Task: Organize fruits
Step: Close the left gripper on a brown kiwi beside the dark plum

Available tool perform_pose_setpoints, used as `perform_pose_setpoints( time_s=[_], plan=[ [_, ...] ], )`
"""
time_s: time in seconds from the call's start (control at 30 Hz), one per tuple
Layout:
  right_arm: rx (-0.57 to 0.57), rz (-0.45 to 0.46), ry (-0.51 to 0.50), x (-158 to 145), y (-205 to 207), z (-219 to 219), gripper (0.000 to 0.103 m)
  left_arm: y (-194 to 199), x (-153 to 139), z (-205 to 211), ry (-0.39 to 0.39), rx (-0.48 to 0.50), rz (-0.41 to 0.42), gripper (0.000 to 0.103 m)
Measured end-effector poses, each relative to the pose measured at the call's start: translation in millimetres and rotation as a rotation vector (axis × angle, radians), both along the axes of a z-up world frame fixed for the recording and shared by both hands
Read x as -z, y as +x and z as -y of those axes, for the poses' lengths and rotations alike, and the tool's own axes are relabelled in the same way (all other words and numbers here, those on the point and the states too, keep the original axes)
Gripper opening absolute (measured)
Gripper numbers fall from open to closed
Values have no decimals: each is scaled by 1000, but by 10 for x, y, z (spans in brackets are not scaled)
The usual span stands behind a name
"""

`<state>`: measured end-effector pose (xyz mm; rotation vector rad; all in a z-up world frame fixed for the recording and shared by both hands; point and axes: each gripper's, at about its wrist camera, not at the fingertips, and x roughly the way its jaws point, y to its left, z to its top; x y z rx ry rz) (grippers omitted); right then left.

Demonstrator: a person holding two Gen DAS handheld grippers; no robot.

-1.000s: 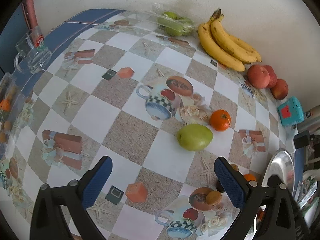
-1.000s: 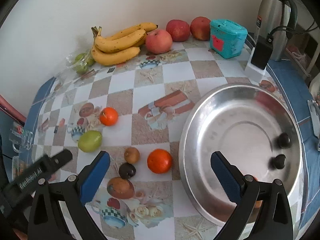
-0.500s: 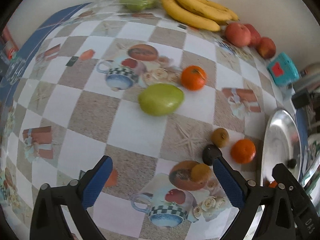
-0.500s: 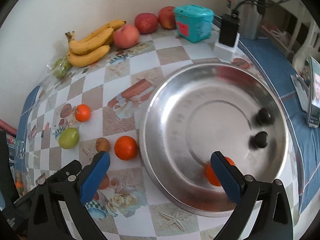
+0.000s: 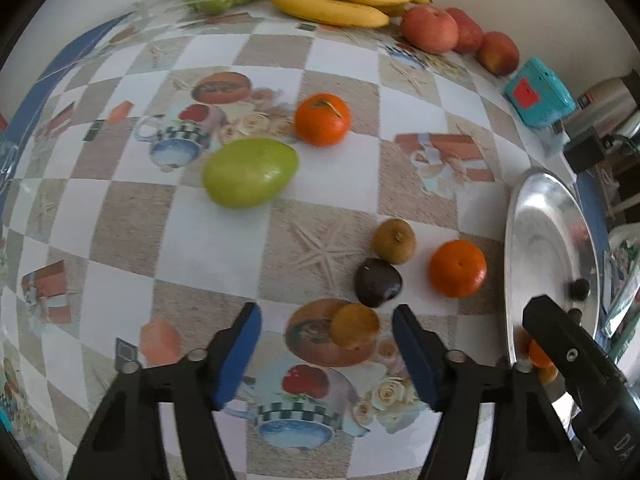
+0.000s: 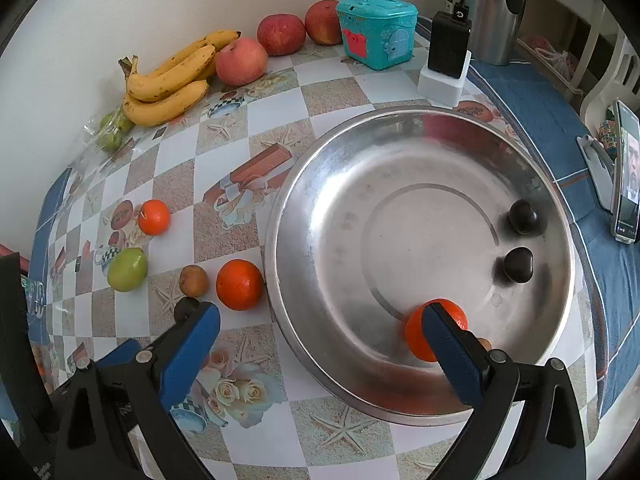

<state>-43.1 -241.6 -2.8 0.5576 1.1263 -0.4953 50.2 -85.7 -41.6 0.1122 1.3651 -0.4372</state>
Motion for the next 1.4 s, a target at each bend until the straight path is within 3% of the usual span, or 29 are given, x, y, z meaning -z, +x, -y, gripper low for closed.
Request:
perform_pose_setpoints(
  time_s=[0.1, 0.5, 0.8, 1.17, 1.27, 1.3, 1.4],
  plan=[
    [0, 1, 0, 0, 3, 2, 101, -29, 25, 68, 4, 25, -7, 51],
    [-4, 1, 0, 3, 7, -2, 101, -126, -13, 138, -16, 47, -7, 28],
    [-14, 9, 12, 24, 27, -11, 101, -94, -116, 71, -46, 28, 6, 28],
    [-106, 145, 10, -119, 118, -112, 100, 84, -305, -269, -104, -94, 52, 28],
    [-123, 159, 26, -104, 145, -133, 88, 139, -334, -345, -116, -125, 58, 28],
    [-129, 161, 27, -98, 157, -144, 80, 155, -335, -358, -120, -133, 57, 28],
    [-155, 152, 17, -65, 214, -188, 76, 199, -344, -428, -135, -160, 50, 28]
  ],
)
